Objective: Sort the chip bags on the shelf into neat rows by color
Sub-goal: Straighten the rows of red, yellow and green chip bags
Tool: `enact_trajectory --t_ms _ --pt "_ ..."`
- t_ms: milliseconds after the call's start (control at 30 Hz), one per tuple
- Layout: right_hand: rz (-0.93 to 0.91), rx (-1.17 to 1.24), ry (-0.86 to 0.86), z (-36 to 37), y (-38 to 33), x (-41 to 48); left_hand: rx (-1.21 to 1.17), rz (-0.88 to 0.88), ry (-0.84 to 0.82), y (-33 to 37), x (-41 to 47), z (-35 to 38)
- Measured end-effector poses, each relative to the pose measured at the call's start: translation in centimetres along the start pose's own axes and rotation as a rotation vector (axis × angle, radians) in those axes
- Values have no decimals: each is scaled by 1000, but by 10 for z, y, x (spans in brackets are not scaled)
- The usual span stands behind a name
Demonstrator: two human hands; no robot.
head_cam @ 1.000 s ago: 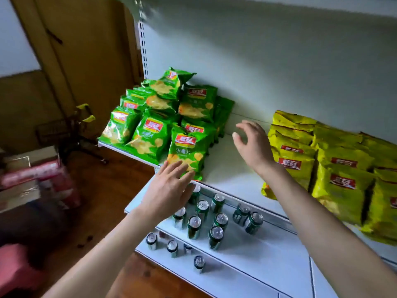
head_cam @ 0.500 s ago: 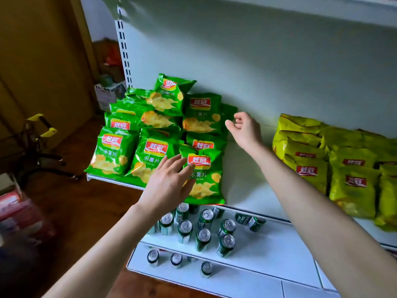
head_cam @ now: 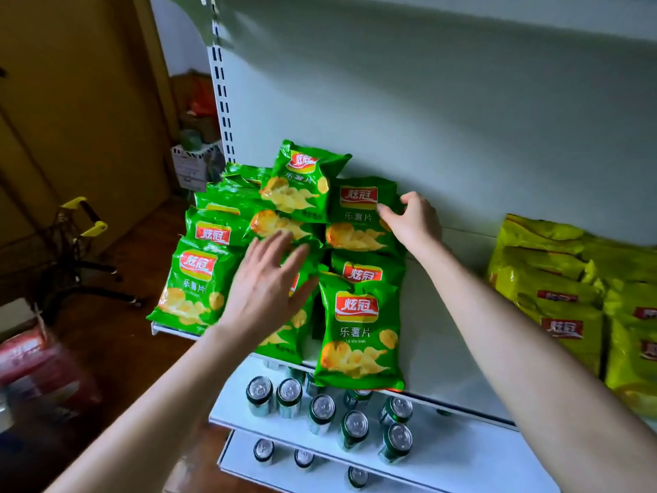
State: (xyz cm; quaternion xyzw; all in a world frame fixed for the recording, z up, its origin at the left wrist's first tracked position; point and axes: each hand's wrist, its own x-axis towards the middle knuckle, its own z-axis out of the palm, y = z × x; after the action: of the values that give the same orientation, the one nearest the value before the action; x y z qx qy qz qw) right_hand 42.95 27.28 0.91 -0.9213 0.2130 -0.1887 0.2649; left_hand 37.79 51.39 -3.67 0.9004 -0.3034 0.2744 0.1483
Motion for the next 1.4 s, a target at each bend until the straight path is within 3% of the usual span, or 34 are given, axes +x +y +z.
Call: enact_trajectory --t_ms 133,267,400,567,700,967,1233,1300,1367,1400 --pt "31 68 -32 9 -5 1 -43 -225 29 -39 48 -12" --pt "56 210 96 -4 -3 -2 -72 -380 -102 -57 91 -12" --pt "73 291 334 -40 25 -8 -53 -364 -229 -64 110 -3" --pt "151 124 489 -70 65 -21 -152 -348 -158 -67 112 1" --pt "206 -43 432 -59 81 -26 -220 -358 -76 -58 111 -4" --pt "297 1 215 -14 105 0 -280 -297 45 -19 91 -16" --pt "221 -58 13 -15 113 -2 -453 -361 95 26 70 -15" --pt "185 -121 33 -33 99 -8 -492 -356 124 34 69 -11" --pt "78 71 127 -56 79 -16 -536 -355 140 47 69 -8" --pt "43 346 136 -68 68 -22 -563 -358 132 54 70 -6"
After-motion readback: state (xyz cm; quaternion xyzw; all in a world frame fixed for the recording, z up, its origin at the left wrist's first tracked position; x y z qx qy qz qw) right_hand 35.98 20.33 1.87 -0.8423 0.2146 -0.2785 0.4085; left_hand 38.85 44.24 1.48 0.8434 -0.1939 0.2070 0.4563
